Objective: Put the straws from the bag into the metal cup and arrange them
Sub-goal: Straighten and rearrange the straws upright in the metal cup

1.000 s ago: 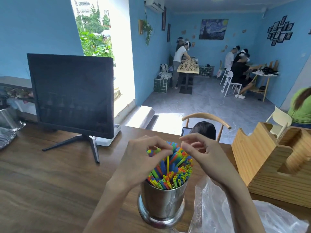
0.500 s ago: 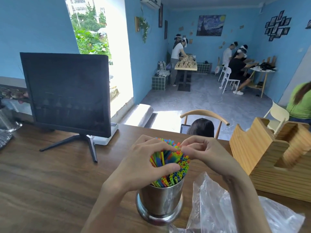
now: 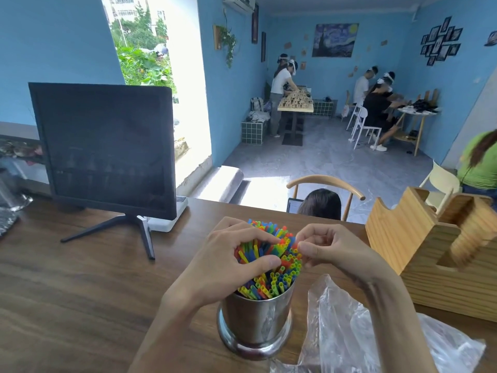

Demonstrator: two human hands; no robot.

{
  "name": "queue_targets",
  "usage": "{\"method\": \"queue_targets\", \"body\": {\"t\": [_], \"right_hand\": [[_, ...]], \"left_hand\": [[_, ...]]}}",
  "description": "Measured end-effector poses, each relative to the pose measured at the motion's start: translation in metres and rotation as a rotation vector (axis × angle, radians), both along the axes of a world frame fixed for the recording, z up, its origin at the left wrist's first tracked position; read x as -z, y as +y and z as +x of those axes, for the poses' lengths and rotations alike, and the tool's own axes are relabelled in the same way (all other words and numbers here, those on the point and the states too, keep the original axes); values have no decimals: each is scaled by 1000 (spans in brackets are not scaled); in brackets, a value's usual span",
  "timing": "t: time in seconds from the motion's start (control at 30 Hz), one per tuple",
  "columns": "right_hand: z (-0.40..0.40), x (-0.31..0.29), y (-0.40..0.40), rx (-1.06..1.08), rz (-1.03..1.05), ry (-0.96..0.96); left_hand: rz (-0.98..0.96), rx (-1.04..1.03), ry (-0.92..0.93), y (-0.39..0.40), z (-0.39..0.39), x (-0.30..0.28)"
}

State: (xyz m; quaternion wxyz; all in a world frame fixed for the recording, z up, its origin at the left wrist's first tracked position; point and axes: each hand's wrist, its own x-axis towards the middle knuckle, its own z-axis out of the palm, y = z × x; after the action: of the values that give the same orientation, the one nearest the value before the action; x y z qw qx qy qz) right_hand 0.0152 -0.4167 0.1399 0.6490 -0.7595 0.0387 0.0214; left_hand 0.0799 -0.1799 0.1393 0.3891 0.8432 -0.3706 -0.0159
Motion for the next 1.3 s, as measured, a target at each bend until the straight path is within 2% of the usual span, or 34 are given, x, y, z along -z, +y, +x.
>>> {"method": "queue_targets", "body": {"t": [0.2, 0.4, 0.53, 0.67, 0.77, 0.93, 1.03, 1.17, 1.23, 1.3], "right_hand": [[-5, -6, 4, 33, -12, -41], [-6, -10, 13, 155, -16, -125], [-6, -15, 19, 249, 77, -240], [-5, -16, 24, 165, 174, -235], [-5, -16, 30, 193, 195, -245], [-13, -22, 45, 272, 176, -437], [-13, -22, 47, 287, 131, -498], [-8, -19, 45, 160, -106, -370], [-6, -17, 46, 118, -137, -359], [-6, -17, 45, 100, -86, -392]], "left_hand": [[5, -8, -28, -1, 0, 1], [-12, -23, -9, -2, -2, 0], [-36, -20, -43, -4, -5, -3], [-96, -44, -140, -10, -7, -8], [-142, -98, -184, -17, -8, -12], [-210, -125, -193, -25, -11, -17], [-393, -135, -118, -23, -17, -27], [-828, -91, -8, -16, -24, -47], [-1022, -74, -15, -11, -25, -54], [-1108, -117, -41, -6, -23, -56]]}}
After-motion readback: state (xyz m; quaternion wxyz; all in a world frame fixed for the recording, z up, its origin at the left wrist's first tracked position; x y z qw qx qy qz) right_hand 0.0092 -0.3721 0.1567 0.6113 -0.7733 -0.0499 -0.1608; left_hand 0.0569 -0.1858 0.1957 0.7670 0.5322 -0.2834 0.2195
